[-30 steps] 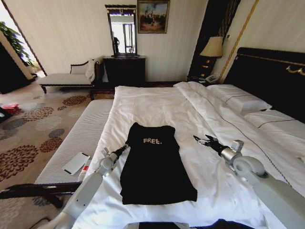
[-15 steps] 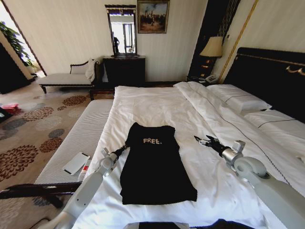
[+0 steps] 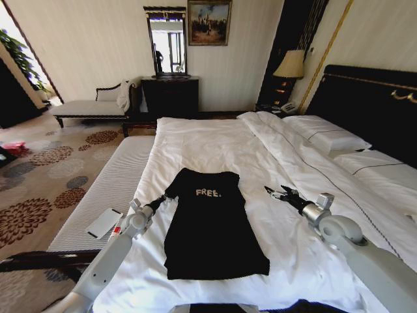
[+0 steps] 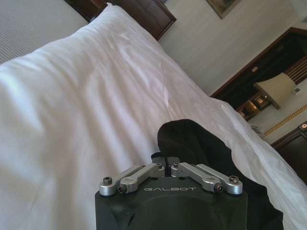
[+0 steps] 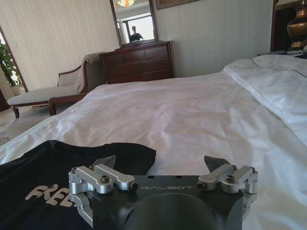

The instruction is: Fold the clothes on the bed.

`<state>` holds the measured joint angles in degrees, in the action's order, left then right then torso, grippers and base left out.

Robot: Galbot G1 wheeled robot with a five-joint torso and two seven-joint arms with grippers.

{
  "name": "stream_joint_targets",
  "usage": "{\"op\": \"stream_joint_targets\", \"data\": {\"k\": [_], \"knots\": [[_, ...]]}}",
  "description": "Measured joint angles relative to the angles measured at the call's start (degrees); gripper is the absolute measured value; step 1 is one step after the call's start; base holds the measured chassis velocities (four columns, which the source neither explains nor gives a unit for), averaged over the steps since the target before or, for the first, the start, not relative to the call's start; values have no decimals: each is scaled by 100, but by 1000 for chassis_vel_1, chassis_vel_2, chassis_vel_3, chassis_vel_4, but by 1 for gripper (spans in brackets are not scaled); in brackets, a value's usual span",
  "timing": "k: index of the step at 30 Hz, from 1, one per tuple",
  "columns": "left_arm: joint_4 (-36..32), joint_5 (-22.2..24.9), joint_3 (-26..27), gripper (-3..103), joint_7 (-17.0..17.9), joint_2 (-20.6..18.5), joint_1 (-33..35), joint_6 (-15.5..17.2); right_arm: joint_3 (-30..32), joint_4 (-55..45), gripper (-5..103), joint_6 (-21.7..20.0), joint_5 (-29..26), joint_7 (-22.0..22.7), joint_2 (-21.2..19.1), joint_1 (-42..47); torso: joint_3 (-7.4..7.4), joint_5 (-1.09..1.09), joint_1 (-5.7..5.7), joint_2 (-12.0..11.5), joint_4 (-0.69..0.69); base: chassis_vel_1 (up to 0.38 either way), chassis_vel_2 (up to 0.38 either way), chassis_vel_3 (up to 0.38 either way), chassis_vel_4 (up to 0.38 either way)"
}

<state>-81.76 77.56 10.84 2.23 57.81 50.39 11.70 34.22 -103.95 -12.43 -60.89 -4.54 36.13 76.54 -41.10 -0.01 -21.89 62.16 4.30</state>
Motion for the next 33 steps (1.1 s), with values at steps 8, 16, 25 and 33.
{"op": "stream_joint_targets", "data": {"k": [8, 16, 25, 33], "knots": [[125, 96, 72, 1, -35, -173, -218, -31, 23, -8, 100, 11, 17, -28, 25, 28, 0, 0, 0, 0, 1, 0, 0, 0, 0], [598, 137, 74, 1, -116, -234, -442, -72, 74, -10, 100, 22, 17, -45, 18, 80, 0, 1, 0, 0, 0, 0, 0, 0, 0], [592, 143, 38, 1, -130, -277, -424, -78, 59, 1, 100, 26, 20, -46, 18, 60, 0, 1, 0, 0, 1, 0, 0, 0, 0], [90, 42, 18, 1, -31, -259, -279, -78, 47, 2, 100, 35, 73, -69, 48, 72, 0, 1, 0, 0, 0, 0, 0, 0, 0]]}}
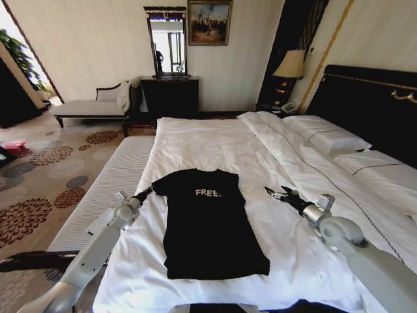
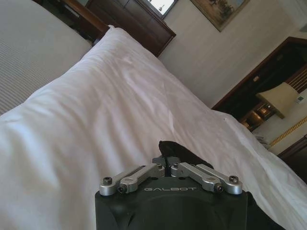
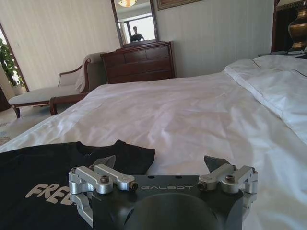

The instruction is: Fold the clothes on the bed.

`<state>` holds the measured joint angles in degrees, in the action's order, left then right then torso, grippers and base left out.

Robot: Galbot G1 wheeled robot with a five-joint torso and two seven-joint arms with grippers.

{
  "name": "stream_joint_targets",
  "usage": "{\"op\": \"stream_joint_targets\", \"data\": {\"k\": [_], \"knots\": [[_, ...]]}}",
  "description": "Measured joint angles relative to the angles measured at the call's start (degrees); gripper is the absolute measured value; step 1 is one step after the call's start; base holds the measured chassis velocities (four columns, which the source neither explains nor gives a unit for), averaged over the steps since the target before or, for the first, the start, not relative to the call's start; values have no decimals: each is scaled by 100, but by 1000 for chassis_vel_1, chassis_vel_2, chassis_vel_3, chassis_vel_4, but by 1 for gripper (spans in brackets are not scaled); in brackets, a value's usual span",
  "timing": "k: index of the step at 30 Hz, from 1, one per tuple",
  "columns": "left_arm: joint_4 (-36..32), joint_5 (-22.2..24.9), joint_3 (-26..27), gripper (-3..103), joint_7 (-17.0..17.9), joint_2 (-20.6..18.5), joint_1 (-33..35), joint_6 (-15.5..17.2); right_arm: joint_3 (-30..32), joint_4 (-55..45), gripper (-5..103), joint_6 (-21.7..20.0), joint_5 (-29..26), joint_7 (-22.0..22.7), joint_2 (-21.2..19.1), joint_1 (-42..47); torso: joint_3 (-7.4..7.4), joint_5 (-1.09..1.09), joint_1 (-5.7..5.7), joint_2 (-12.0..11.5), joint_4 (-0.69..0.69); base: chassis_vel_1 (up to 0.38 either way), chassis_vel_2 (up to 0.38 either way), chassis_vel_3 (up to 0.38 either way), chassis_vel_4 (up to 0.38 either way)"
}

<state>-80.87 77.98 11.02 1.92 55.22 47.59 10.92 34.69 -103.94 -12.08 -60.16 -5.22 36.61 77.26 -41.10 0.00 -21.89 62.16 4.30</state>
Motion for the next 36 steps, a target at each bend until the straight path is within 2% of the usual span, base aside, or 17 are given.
{"op": "stream_joint_targets", "data": {"k": [6, 10, 13, 15, 23, 27, 30, 36], "knots": [[-452, 2, -115, 1, 204, 45, -153, 59, 29, 9, 100, 35, 45, -73, 57, 35, 0, 1, 0, 0, 4, 0, 0, 0, 0], [-781, -29, -309, 1, 446, 92, -211, 104, -106, 56, 100, 41, 46, -157, 39, -118, 0, 0, 0, 0, -3, 0, 0, 0, 0], [-807, -57, -479, 1, 539, 158, -341, 126, -107, 65, 100, 54, 48, -191, 37, -115, 0, 0, 0, 0, -1, 0, 0, 0, 0], [-791, -69, -627, 1, 617, 220, -474, 139, -76, 66, 100, 65, 52, -222, 37, -74, 0, 0, 0, 0, 2, 0, 0, 0, 0], [-551, -123, -1053, 1, 832, 421, -855, 162, 9, 33, 100, 100, 74, -278, 71, 36, 0, 1, 0, 0, 1, 0, 0, 0, 0], [-409, -231, -1266, 1, 876, 524, -978, 164, 15, 6, 100, 102, 74, -278, 82, 40, 0, 0, 0, 0, 0, 0, 0, 0, 0], [-144, -467, -1614, 1, 977, 791, -1223, 160, 7, -42, 100, 103, 79, -278, 104, 39, 0, 0, 0, 0, 1, 0, 0, 0, 0], [-99, -583, -1847, 1, 1010, 877, -1294, 148, 17, -51, 100, 106, 81, -284, 88, 50, 0, 0, 0, 0, 1, 0, 0, 0, 0]]}}
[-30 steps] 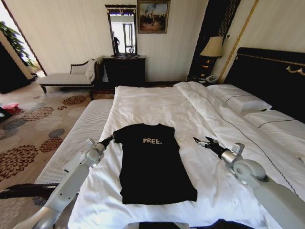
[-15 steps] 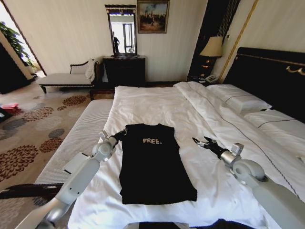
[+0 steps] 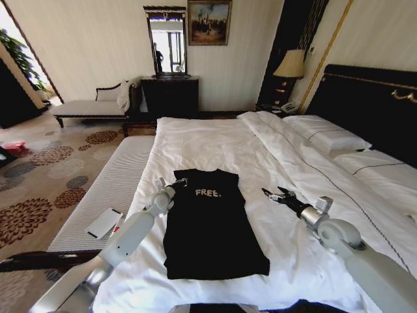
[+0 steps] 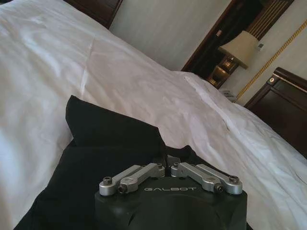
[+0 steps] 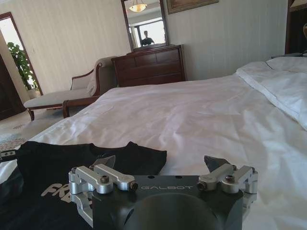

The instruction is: Fold the clothes on the bed.

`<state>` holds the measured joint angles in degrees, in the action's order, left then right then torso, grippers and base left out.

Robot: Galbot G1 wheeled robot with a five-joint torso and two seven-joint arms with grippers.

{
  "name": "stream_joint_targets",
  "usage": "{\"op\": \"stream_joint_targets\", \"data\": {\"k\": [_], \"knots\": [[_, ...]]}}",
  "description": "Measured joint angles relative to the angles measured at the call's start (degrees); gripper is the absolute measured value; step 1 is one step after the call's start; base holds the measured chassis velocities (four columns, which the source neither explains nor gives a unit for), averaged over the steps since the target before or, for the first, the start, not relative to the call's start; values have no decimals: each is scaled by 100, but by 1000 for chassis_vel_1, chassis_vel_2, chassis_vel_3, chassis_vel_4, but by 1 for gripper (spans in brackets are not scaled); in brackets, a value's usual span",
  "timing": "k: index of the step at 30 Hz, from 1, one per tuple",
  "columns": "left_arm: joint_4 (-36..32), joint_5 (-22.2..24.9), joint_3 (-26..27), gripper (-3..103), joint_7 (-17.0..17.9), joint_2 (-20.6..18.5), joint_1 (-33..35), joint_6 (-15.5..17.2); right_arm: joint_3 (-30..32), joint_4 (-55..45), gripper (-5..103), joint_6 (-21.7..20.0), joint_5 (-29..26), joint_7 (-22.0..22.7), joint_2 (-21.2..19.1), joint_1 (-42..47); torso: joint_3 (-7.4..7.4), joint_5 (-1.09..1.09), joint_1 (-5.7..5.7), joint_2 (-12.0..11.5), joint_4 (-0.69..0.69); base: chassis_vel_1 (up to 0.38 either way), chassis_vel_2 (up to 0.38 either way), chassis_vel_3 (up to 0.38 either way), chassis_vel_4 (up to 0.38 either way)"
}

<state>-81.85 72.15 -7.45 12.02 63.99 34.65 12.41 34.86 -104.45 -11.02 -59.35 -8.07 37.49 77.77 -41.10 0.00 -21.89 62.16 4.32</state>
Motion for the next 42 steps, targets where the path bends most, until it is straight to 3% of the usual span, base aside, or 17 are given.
{"op": "stream_joint_targets", "data": {"k": [7, 10, 13, 16, 17, 18, 19, 20, 25, 29, 31, 36, 42], "knots": [[139, -136, -59, -2, -3, 82, 30, -19, -28, -2, 100, 2, 17, -8, 26, -7, 0, 0, 0, -1, -1, 0, 0, 0, 0], [198, -317, -76, 15, -12, 131, 37, -82, -45, -2, 100, 4, 45, -20, 62, 15, 0, 0, 0, -1, -1, 0, 0, 0, 0], [201, -485, -96, 20, -15, 149, 47, -129, -45, -7, 100, 6, 52, -28, 76, 33, 0, 0, 0, -1, 0, 0, 0, 0, 0], [151, -791, -170, 36, -22, 128, 77, -203, -45, -16, 100, 8, 54, -30, 80, 38, 0, 0, 0, -1, 0, 0, 0, 0, 0], [111, -829, -187, 36, -51, 104, 90, -204, -45, -20, 100, 8, 54, -31, 79, 37, 0, 0, 0, 0, -1, 0, 0, 0, 0], [55, -885, -201, 47, -104, 64, 106, -204, -45, -26, 100, 8, 54, -30, 77, 29, 0, 0, 0, 0, -1, 0, 0, 0, 0], [55, -885, -201, 47, -104, 64, 106, -204, -45, -26, 100, 8, 54, -30, 77, 29, 0, 0, 0, 0, -1, 0, 0, 0, 0], [16, -907, -211, 47, -131, 34, 114, -202, -49, -29, 100, 8, 53, -31, 75, 23, 0, 0, 0, 0, -1, 0, 0, 0, 0], [-323, -949, -301, 69, -181, -222, 180, -178, -65, -40, 100, 8, 60, -22, 67, 7, 0, 0, 0, 0, -1, 0, 0, 0, 0], [-574, -1074, -242, 80, -93, -365, 307, -183, -60, -69, 100, 8, 79, -11, 107, 42, 0, -1, 0, 0, 0, 0, 0, 0, 0], [-779, -1347, -68, 90, -32, -551, 511, -208, -27, -106, 100, 8, 88, 16, 168, 85, 0, 0, 0, 0, 0, 0, 0, 0, 0], [-1200, -1617, 426, 100, -60, -978, 1116, -221, 42, -169, 100, 60, 233, 33, 242, 160, 1, -2, 0, 0, -2, 0, 0, 0, 0], [-1725, -2002, 900, 100, -84, -1380, 1763, -332, 184, -280, 100, 328, 589, 70, 392, 394, 1, -2, 1, 0, 0, 0, 0, 0, 0]]}}
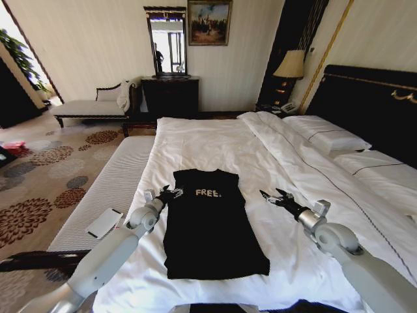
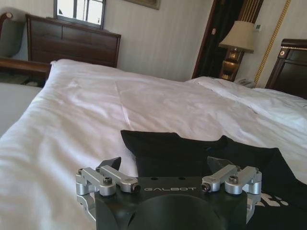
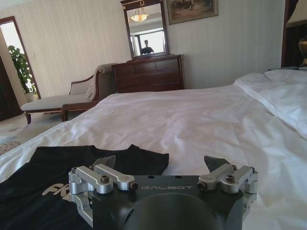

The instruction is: Fold the clothes on the bed.

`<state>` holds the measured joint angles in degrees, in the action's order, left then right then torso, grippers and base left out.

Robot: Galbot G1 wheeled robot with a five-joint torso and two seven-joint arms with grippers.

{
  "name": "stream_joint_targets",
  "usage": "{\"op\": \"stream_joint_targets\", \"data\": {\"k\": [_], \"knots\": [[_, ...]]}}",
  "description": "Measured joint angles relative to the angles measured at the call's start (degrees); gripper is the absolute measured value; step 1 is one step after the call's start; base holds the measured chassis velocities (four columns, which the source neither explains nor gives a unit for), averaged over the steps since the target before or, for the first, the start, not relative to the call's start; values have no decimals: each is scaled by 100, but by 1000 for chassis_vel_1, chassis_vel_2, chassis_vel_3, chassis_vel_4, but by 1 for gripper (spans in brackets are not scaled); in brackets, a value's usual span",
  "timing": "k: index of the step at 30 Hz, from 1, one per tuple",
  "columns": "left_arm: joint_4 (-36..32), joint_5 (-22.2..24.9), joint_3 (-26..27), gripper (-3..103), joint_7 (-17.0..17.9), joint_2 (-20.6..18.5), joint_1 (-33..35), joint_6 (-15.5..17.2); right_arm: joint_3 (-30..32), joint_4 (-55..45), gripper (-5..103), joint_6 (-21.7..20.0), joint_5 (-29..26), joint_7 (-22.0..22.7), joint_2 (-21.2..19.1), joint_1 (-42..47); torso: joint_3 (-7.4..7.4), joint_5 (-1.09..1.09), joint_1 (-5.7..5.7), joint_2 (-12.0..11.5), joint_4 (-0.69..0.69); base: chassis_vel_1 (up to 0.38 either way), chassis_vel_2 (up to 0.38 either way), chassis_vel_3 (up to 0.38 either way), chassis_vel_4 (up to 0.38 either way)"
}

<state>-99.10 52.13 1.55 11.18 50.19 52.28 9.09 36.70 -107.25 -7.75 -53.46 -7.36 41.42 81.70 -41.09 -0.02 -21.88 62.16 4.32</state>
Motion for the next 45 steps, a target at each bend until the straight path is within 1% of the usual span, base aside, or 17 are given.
{"op": "stream_joint_targets", "data": {"k": [3, 6, 10, 12, 14, 17, 18, 20, 22, 25, 28, 36, 38, 39, 42, 43, 45], "knots": [[-203, -277, 131, 100, -33, -124, 206, -67, 80, -26, 100, 179, 261, -31, 45, 110, 0, 0, 0, 0, 0, 0, 0, 0, 0], [-728, -757, 493, 100, -78, -352, 786, -249, 280, -174, 100, 548, 689, -121, 144, 434, 0, 0, 0, 0, -1, 0, 0, 0, 0], [-965, -1063, 718, 100, -150, -440, 1141, -367, 392, -260, 100, 682, 786, -151, 206, 630, 0, 1, 0, 0, -1, 0, 0, 0, 0], [-1258, -1380, 1074, 100, -228, -491, 1733, -453, 577, -318, 100, 872, 1032, -248, 334, 949, 0, 1, 0, 0, 0, 0, 0, 0, 0], [-1334, -1422, 1192, 100, -245, -477, 1908, -460, 622, -320, 100, 949, 1115, -282, 385, 1015, 1, 1, 0, 0, 0, 0, 0, 0, 0], [-1603, -1719, 1713, 100, -392, -328, 2705, -521, 710, -279, 100, 1435, 1345, -393, 585, 1254, 0, 1, 0, 0, -1, 0, 0, 0, 0], [-1603, -1719, 1713, 100, -392, -328, 2705, -521, 710, -279, 100, 1435, 1345, -393, 585, 1254, 0, 1, 0, 0, -1, 0, 0, 0, 0], [-1759, -1924, 1990, 100, -477, -233, 3155, -583, 709, -88, 100, 2014, 1635, -537, 708, 1339, 1, 2, 1, 0, -1, 0, 0, 0, 0], [-1920, -2019, 2239, 100, -546, -136, 3530, -630, 721, -35, 100, 2256, 1627, -572, 775, 1477, 1, 2, 1, 1, -1, 0, 0, 0, 0], [-2023, -2047, 2415, 100, -582, -69, 3748, -654, 777, -42, 100, 2284, 1549, -570, 793, 1601, 0, 3, 1, 0, -1, 0, 0, 0, 0], [-2273, -2049, 2802, 100, -637, 65, 4236, -699, 1002, -44, 100, 2349, 1561, -584, 769, 1843, 0, 2, 1, 1, 0, 0, 0, 0, 0], [-2621, -2041, 3265, 100, -721, 210, 5123, -807, 1316, -128, 100, 2478, 1363, -583, 676, 2226, 0, 1, 1, 1, -2, 0, 0, 0, 0], [-2771, -1956, 3427, 100, -746, 278, 5446, -835, 1429, -133, 100, 2435, 1025, -825, 655, 2409, 0, 1, 0, 0, -1, 0, 0, 0, 0], [-2771, -1956, 3427, 100, -746, 278, 5446, -835, 1429, -133, 100, 2435, 1025, -825, 655, 2409, 0, 1, 0, 0, -1, 0, 0, 0, 0], [-2969, -1760, 3590, 100, -786, 343, 5772, -840, 1545, -226, 100, 2127, 279, -1306, 654, 2668, 0, 2, 1, 1, -1, 0, 0, 0, 0], [-2969, -1760, 3590, 100, -786, 343, 5772, -840, 1545, -226, 100, 2127, 279, -1306, 654, 2668, 0, 2, 1, 1, -1, 0, 0, 0, 0], [-3077, -1481, 3687, 100, -802, 336, 5929, -805, 1626, -354, 100, 1907, -93, -1421, 656, 2844, 0, 2, 0, 1, -1, 0, 0, 0, 0]]}}
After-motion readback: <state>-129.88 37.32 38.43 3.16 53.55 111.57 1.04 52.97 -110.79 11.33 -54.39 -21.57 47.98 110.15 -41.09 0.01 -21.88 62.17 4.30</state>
